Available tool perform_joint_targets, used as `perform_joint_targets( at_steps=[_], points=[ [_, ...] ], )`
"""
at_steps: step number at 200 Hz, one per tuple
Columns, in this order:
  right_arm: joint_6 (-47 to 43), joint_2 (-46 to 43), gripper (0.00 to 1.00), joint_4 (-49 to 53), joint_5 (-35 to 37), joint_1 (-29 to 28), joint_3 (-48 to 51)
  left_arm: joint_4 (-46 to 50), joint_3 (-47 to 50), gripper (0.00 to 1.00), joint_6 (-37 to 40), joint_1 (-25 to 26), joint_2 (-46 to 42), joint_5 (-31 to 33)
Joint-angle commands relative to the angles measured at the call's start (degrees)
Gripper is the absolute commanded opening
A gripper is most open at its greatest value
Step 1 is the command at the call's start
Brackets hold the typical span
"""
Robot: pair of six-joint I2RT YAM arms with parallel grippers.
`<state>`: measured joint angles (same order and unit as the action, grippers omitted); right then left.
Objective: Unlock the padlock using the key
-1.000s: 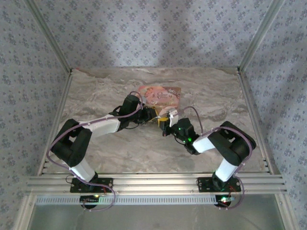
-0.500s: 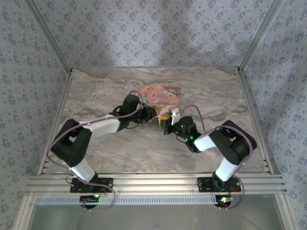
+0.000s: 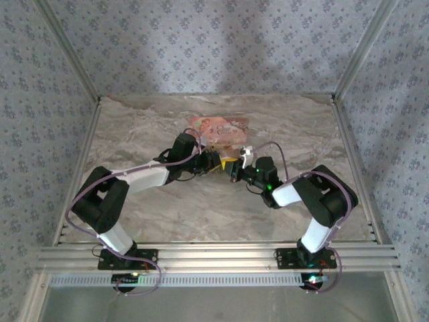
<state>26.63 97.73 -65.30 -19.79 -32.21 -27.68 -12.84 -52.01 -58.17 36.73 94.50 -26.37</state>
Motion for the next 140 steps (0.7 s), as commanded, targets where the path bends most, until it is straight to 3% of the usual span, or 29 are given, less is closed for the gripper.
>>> perform_joint_targets(
  at_steps=[1,121,140],
  points=[
    [0.49,-2.41,0.0,-3.85,-2.7,-0.29,-3.24,1.61,-0.64,0.23,0.3,1.44,0.78,-5.02],
    [-2.21,-4.47,0.0,0.67,1.51,0.26,-0.97,3.58,0.73,0.23,2.37,0.86,-3.66,-1.71],
    [-2.61,-5.78,0.0,3.25,2.23,1.0,-0.97,5.11,1.72,0.28,3.79,-0.03,-6.12,-0.04]
  ],
)
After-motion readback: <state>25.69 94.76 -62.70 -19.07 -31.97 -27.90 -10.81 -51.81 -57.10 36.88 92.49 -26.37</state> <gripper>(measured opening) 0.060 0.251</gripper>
